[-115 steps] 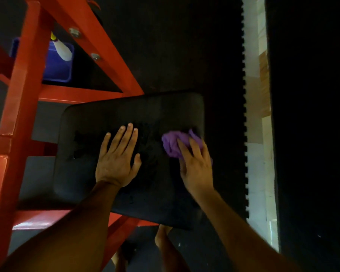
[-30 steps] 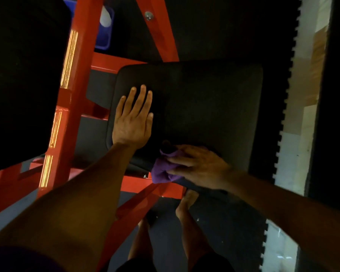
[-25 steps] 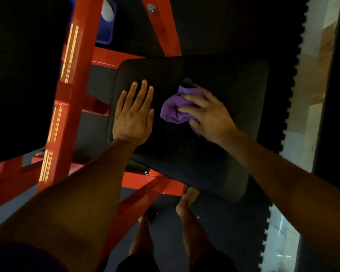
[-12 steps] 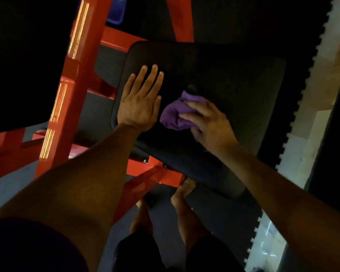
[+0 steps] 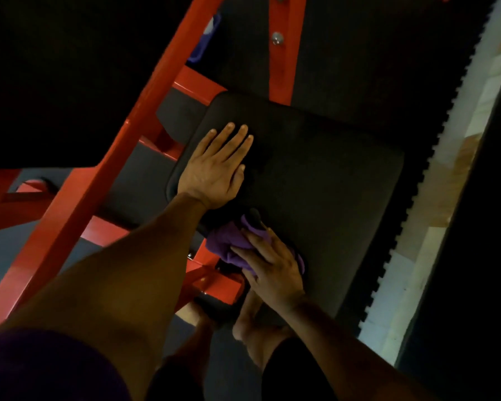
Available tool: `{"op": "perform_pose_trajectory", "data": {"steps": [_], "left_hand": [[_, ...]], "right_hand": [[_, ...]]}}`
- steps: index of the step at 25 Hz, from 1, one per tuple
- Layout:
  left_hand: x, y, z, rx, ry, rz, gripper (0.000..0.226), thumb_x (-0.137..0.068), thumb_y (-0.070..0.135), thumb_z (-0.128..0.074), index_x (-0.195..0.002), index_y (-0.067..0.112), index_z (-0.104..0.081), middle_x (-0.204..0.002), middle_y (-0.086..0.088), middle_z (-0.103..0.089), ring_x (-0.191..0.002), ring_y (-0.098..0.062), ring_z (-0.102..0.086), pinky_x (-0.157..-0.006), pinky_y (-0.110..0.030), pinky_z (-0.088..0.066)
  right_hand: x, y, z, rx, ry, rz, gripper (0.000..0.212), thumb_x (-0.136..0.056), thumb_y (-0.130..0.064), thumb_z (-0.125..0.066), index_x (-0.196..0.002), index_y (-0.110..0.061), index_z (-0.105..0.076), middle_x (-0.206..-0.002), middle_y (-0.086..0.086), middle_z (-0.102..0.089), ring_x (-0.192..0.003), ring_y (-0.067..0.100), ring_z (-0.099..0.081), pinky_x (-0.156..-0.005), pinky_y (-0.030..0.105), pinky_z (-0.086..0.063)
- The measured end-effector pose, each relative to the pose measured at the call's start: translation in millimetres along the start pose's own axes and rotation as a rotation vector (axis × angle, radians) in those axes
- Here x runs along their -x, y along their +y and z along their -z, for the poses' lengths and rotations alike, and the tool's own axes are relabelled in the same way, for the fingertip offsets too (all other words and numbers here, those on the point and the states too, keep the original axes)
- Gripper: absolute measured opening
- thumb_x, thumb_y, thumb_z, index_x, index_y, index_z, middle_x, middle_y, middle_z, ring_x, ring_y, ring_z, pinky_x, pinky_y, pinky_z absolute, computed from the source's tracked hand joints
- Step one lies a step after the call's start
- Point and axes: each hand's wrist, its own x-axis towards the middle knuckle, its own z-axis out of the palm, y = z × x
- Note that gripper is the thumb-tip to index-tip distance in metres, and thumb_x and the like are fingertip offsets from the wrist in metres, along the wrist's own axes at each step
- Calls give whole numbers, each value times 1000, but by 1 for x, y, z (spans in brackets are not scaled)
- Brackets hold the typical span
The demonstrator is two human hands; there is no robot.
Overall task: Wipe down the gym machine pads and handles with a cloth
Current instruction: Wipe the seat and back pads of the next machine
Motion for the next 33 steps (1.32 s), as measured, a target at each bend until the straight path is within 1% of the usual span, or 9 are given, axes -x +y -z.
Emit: {"op": "perform_pose_trajectory", "data": {"steps": [3,7,10,14,18,21,25,29,33], "left_hand": [[1,7,16,53,-2,52,57,-108,38,-37,-160,14,-36,-167,-6,-33,-156,-25,-26,-126,-50,-21],[43,28,33,79,156,560,58,-110,41,-33,-161,13,-33,-169,-7,-26,-157,-22,-20,-128,-50,-13],[70,85,18,114,131,850,65,-109,48,-25,-162,11,-27,-171,-8,-20,-159,-22,-13,-128,-53,-10],[44,121,0,131,100,1126,66,-108,47,-25,-165,15,-18,-174,-4,-5,-160,-21,1,-127,-55,0],[48,117,-19,12,159,1129,65,-106,41,-29,-165,15,-19,-173,-4,-9,-160,-21,-2,-128,-55,-2],[48,117,-22,-12,192,1116,69,-103,41,-31,-164,13,-20,-173,-6,-11,-160,-22,-4,-127,-56,-3],[48,115,-21,-30,183,1098,71,-100,41,-33,-164,13,-20,-173,-6,-11,-160,-23,-4,-127,-58,-5],[49,116,-21,-34,208,1104,71,-100,41,-36,-164,12,-22,-173,-6,-13,-160,-23,-7,-126,-59,-7],[49,116,-24,-32,230,1100,71,-100,41,-35,-163,12,-23,-172,-6,-14,-160,-22,-6,-127,-57,-4]], "right_hand": [[-6,-3,12,-33,-65,-52,48,-75,-20,-72,-123,-29,-69,-149,-4,-45,-135,30,-45,-113,35,-35],[-10,20,54,-144,-152,-19,63,-75,-12,-77,-132,-31,-60,-151,0,-44,-133,33,-50,-97,46,-55],[-40,73,92,-116,-117,-77,65,-84,-13,-71,-144,-31,-52,-157,2,-33,-143,34,-38,-106,48,-48],[-114,124,95,179,-326,17,69,-95,-31,-63,-155,-37,-31,-164,3,-18,-151,36,-18,-116,53,-36],[-168,115,64,266,-310,314,68,-94,-33,-62,-155,-37,-33,-162,8,-27,-147,43,-23,-118,55,-30],[-250,90,37,228,-262,369,60,-93,-27,-59,-151,-34,-43,-159,9,-34,-143,42,-31,-116,50,-36],[-319,78,34,129,-393,351,54,-95,-21,-59,-147,-31,-50,-156,10,-37,-138,34,-39,-109,44,-42],[-253,139,81,75,-398,288,57,-92,-19,-63,-146,-30,-50,-160,1,-29,-145,26,-33,-116,44,-38],[-193,169,104,103,-365,304,54,-91,-22,-63,-144,-24,-54,-157,7,-36,-144,31,-34,-114,52,-39]]}}
